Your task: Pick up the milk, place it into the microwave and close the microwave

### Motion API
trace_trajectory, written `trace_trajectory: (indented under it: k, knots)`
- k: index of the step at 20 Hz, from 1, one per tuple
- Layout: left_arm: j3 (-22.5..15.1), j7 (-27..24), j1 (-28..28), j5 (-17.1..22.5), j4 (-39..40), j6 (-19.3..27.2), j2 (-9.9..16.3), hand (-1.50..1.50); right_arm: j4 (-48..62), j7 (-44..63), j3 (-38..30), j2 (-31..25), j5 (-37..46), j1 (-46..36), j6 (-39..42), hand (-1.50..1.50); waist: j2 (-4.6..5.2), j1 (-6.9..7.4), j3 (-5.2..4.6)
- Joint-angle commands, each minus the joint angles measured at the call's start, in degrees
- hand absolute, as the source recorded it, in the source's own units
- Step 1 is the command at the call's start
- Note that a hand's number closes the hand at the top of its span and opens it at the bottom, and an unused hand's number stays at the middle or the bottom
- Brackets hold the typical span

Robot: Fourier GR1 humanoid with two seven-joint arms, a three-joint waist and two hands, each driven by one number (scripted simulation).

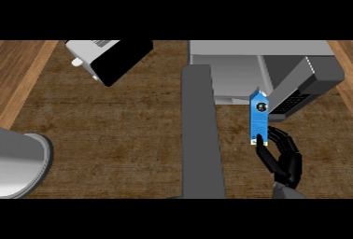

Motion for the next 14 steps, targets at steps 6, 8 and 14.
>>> trace_trajectory:
  k: [6, 8, 14]
  knots:
    - [0.35, -0.5, -3.19, -2.05, 2.11, 0.18, -0.96, -1.5, 6.32, -6.03, -1.07, -0.9, 1.0, -8.32, -2.69, 1.5, 0.01, -0.11, -0.02]
    - [-0.17, -1.19, 1.76, -0.89, -0.37, -2.25, -2.11, -1.5, 7.67, -9.45, -0.66, -6.99, 1.72, -7.25, 6.21, 1.5, 0.04, 0.3, 0.01]
    - [0.91, 0.21, -0.33, 1.38, 0.17, -1.65, -0.27, -1.5, 13.21, -23.14, 6.54, -10.56, 9.28, -7.71, 17.01, 1.5, 0.21, 0.79, 0.09]
